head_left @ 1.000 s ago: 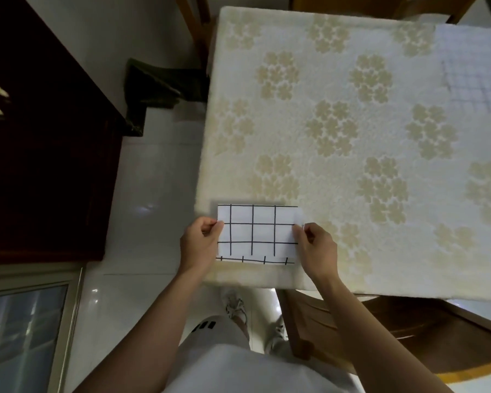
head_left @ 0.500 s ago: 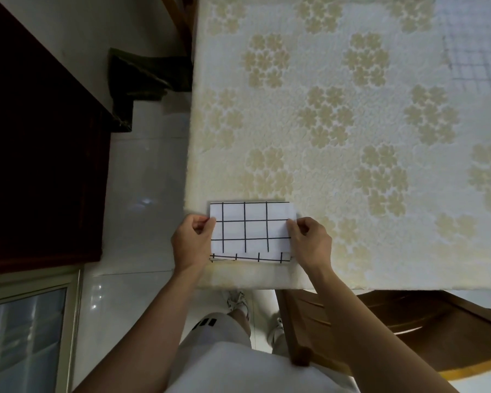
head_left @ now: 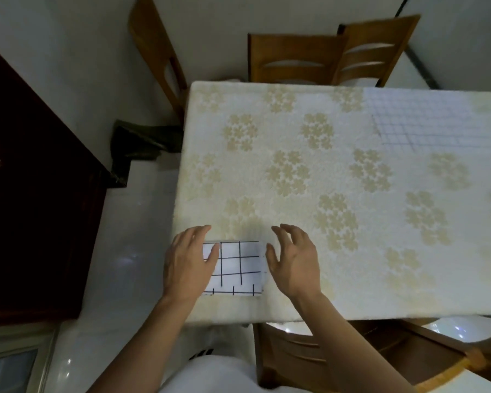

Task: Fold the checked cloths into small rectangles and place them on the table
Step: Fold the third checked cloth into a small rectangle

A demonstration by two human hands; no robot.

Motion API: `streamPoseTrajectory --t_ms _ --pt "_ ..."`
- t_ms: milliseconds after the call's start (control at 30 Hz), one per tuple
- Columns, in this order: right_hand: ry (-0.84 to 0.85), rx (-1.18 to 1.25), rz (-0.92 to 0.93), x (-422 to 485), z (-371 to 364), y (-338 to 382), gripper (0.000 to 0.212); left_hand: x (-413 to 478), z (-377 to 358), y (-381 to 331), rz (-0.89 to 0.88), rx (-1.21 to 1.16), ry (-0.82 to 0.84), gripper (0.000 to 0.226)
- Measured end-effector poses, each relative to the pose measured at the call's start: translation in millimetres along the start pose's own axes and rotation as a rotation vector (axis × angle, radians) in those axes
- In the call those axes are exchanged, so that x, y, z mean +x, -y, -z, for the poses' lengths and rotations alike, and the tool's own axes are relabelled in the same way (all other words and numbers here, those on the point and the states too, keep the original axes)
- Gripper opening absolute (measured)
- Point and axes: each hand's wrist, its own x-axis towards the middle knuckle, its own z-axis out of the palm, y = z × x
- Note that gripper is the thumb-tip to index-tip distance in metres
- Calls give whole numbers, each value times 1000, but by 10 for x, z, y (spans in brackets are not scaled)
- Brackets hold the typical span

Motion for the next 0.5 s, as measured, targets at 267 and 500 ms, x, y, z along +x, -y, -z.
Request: streamPoseTrajectory --t_ms 267,500 --pt "-11 -91 146 -302 373 -43 50 -252 96 -624 -203 179 -38 50" --pt "18 -82 142 -619 464 -269 54 -582 -73 -897 -169 250 56 56"
